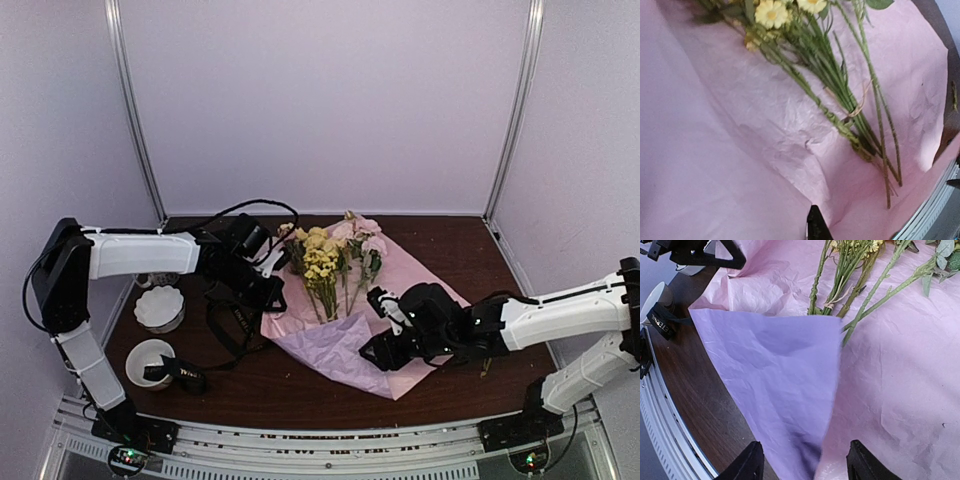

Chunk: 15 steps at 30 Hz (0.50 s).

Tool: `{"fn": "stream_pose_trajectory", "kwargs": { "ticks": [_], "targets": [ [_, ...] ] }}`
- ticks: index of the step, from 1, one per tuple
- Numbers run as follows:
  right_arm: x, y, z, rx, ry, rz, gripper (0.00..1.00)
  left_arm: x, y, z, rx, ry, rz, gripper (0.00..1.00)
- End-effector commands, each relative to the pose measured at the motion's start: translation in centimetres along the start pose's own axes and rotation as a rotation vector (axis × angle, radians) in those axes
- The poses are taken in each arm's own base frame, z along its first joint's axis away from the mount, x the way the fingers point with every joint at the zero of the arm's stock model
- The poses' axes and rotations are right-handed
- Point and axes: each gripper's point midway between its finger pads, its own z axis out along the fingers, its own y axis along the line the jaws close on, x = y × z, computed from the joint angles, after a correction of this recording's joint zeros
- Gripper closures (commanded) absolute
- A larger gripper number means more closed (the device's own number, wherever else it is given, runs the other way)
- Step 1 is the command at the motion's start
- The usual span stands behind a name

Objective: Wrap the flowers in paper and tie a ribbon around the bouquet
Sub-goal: Place the one-fourth-folded wrapping paper on the folded wrapping paper.

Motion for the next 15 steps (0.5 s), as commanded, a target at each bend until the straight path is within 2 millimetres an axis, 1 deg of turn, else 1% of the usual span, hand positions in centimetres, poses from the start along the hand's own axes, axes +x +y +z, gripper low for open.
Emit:
{"fn": "stream_pose_trajectory", "kwargs": {
  "ticks": [1, 3, 7, 9, 11, 14, 15],
  "targets": [
    [1.9, -0.5, -0.5, -0.026, 0.040, -0.012, 0.40, 2.9, 1.5, 0.9, -0.036, 0.071, 0.002, 0.95],
    [3.2, -0.4, 0.0, -0.053, 0.069, -0.017, 0.40, 3.9, 2.1, 1.3, -0.049, 0.095, -0.003, 0.95],
    [4.1, 0.7, 1.1, -0.118, 0.101, -0.027, 0.39, 5.1, 2.8, 1.5, -0.070, 0.123, -0.007, 0.96],
    [4.4, 1.3, 1.5, -0.156, 0.117, -0.029, 0.43, 5.5, 3.1, 1.5, -0.083, 0.134, -0.007, 0.95],
    [4.6, 1.8, 1.6, -0.186, 0.123, -0.034, 0.53, 5.9, 3.6, 1.4, -0.099, 0.141, -0.009, 0.94],
    [4.5, 2.3, 1.1, -0.215, 0.126, -0.048, 0.80, 6.6, 4.6, 0.9, -0.141, 0.143, -0.020, 0.86],
    [4.6, 2.4, 1.0, -0.222, 0.128, -0.054, 0.90, 6.8, 5.1, 0.6, -0.163, 0.140, -0.025, 0.82]
  ]
}}
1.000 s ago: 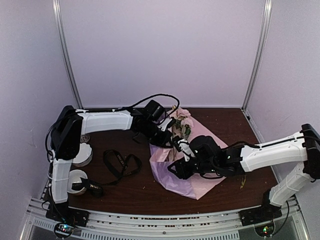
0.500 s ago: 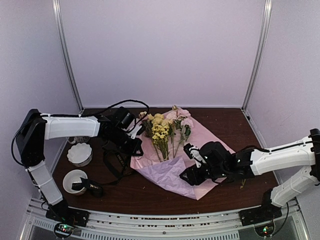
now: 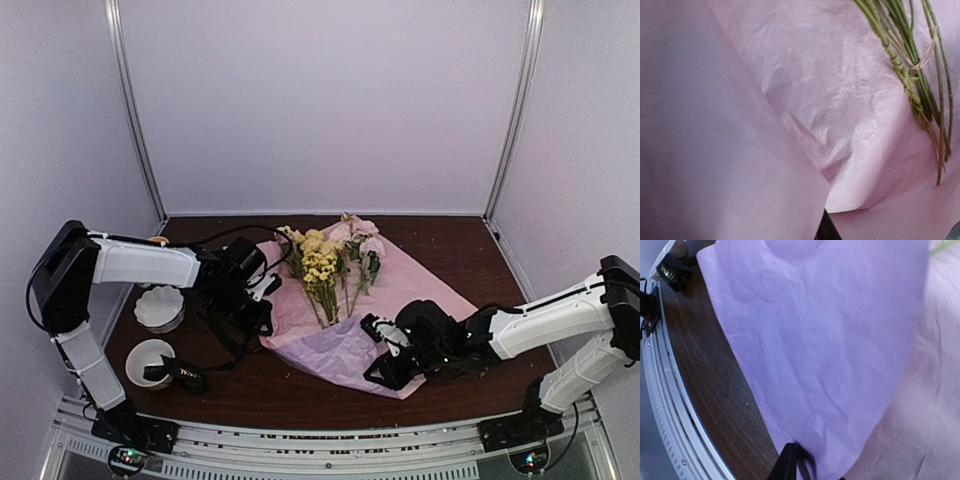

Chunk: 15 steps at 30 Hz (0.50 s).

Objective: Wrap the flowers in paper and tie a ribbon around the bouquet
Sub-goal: Place the one-fourth-folded wrapping paper on the folded wrapping paper.

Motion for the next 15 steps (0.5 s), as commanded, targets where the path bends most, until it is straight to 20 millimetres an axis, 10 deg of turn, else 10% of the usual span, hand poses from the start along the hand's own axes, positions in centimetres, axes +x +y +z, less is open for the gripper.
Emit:
{"fn": "stream_pose_trajectory", "kwargs": {
  "ticks": [1, 7, 10, 15],
  "targets": [
    [-0.5, 1.6, -0.6, -0.084, -0.015, -0.035, 0.96, 1.2, 2.4, -1.3, -0.099, -0.006, -0.014, 0.78],
    [0.3, 2.0, -0.8, -0.090, 0.069, -0.091, 1.00, -2.1, 2.2, -8.4, -0.223, -0.265, 0.118, 0.54],
    [-0.1, 2.3, -1.0, -0.082, 0.105, -0.141, 1.00, -2.8, -2.7, -11.3, -0.172, -0.366, 0.368, 0.51],
    [-0.2, 2.1, -0.6, -0.059, 0.176, -0.210, 1.00, 1.3, -11.6, -10.0, 0.164, -0.288, 0.732, 0.48]
  ]
}}
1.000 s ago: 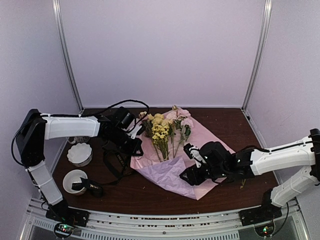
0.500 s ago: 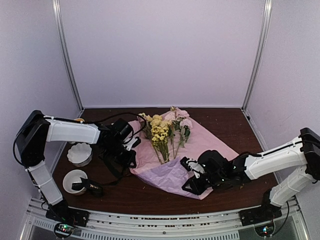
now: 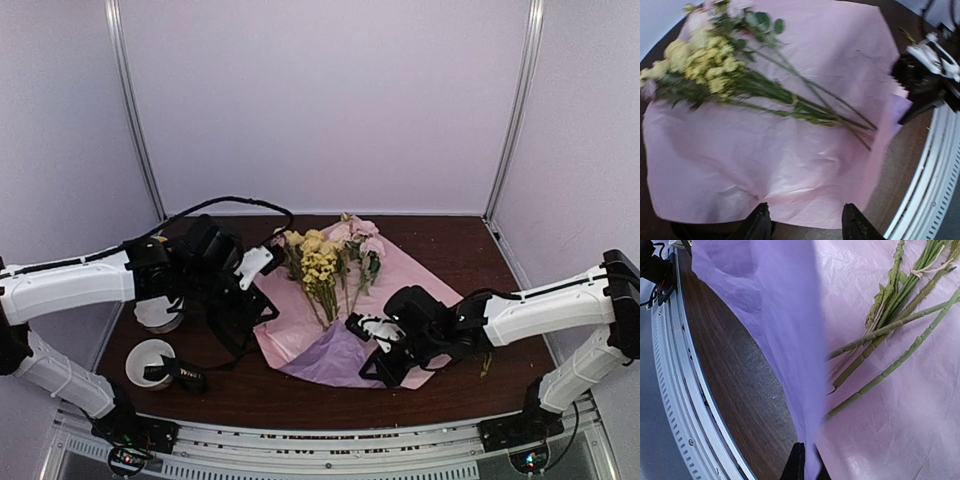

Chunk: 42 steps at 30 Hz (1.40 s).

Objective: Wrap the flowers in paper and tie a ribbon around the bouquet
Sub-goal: Place the one-fourth-folded wrapping paper on the folded wrapping paper, then adjust the 1/4-folded wrapping paper at the center of the board.

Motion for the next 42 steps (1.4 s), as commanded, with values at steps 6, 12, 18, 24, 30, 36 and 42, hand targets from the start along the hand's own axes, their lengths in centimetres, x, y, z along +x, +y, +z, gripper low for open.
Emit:
{"fn": "stream_pose_trajectory", "kwargs": {
  "ticks": [6, 12, 18, 24, 30, 36, 42],
  "targets": [
    [-0.1, -0.8, 0.2, 0.007, 0.084, -0.062, 1.00, 3.3, -8.0, 2.8, 0.356, 0.050, 0.349, 0.34],
    [-0.4, -2.0, -0.3, 0.027, 0.110, -0.055, 1.00, 5.1, -8.7, 6.1, 0.375, 0.154, 0.403, 0.25],
    [-0.5, -2.2, -0.8, 0.021, 0.112, -0.069, 1.00, 4.5, -7.8, 8.3, 0.311, 0.189, 0.390, 0.31],
    [-1.4, -3.4, -0.4, 0.036, 0.121, -0.082, 1.00, 4.5, -7.7, 7.6, 0.314, 0.155, 0.361, 0.32],
    [-3.0, -4.0, -0.6, 0.054, 0.123, -0.123, 1.00, 5.2, -4.9, 9.5, 0.322, 0.177, 0.153, 0.30],
    [-3.5, -6.0, -0.2, 0.099, 0.146, -0.098, 1.00, 5.6, -5.9, 9.7, 0.390, 0.176, 0.128, 0.41],
    [-4.0, -7.5, 0.5, 0.094, 0.140, -0.032, 1.00, 6.0, -7.3, 9.4, 0.480, 0.204, 0.125, 0.42]
  ]
}}
